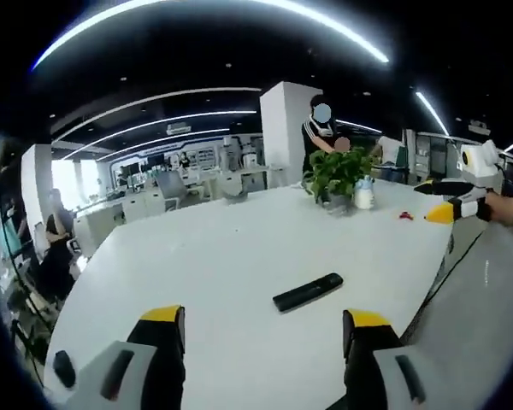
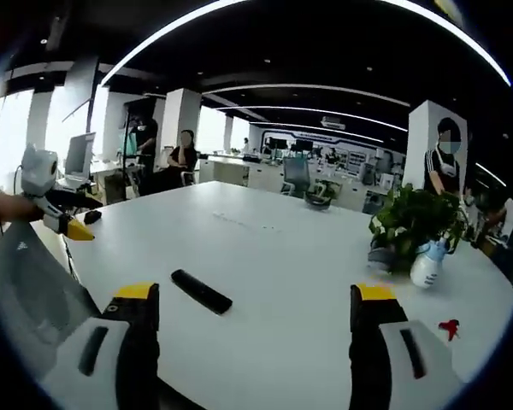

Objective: Press the specified remote control buttons in sequence, fully releasing each button before pressing the next.

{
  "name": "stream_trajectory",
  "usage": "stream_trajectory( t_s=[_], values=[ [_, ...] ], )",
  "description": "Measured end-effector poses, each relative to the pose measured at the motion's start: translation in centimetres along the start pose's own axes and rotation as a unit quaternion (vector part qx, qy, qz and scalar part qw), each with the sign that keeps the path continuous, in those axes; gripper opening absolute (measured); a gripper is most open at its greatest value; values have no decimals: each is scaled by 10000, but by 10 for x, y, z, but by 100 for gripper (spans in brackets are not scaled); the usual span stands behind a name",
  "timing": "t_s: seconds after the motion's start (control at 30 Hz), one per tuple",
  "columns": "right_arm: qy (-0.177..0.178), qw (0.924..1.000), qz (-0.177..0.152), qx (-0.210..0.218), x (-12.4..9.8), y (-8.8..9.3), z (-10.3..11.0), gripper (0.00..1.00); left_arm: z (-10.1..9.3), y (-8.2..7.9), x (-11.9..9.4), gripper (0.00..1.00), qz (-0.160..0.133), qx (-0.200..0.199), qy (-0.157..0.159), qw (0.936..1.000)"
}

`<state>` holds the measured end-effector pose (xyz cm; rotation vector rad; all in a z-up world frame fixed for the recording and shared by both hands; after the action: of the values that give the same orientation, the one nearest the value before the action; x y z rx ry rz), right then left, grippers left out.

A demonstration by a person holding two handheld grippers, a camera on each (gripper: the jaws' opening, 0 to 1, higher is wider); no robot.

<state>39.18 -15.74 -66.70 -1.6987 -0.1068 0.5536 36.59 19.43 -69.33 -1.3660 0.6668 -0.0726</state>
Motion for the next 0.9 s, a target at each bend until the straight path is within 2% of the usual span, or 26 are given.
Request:
stream_trajectory(
  t_s=[0.07, 0.2, 0.9],
  values=[
    [9, 10000, 10, 4, 0, 0, -1, 94, 3, -1, -2, 78, -148, -280, -44, 9995],
    [16, 9998, 42, 177, 1, 4, -8, 93, 5, 0, -4, 77, -79, -106, -163, 9998],
    [2, 9993, 257, 286, 0, 15, -12, 89, 5, 2, -5, 76, -72, -286, -155, 9994]
  ],
)
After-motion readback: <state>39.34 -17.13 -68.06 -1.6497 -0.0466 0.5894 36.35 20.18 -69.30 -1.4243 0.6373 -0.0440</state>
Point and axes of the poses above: the point that each gripper's makers call its tool centre point, and the gripper's own axes: x roughly forward along the fingers, z roughly to its left, y roughly out of its underside, the point moved 7 cm from there along -x, roughly backward along the fingers, and after that the axes turned 5 degrees about y, right-handed, at the moved point
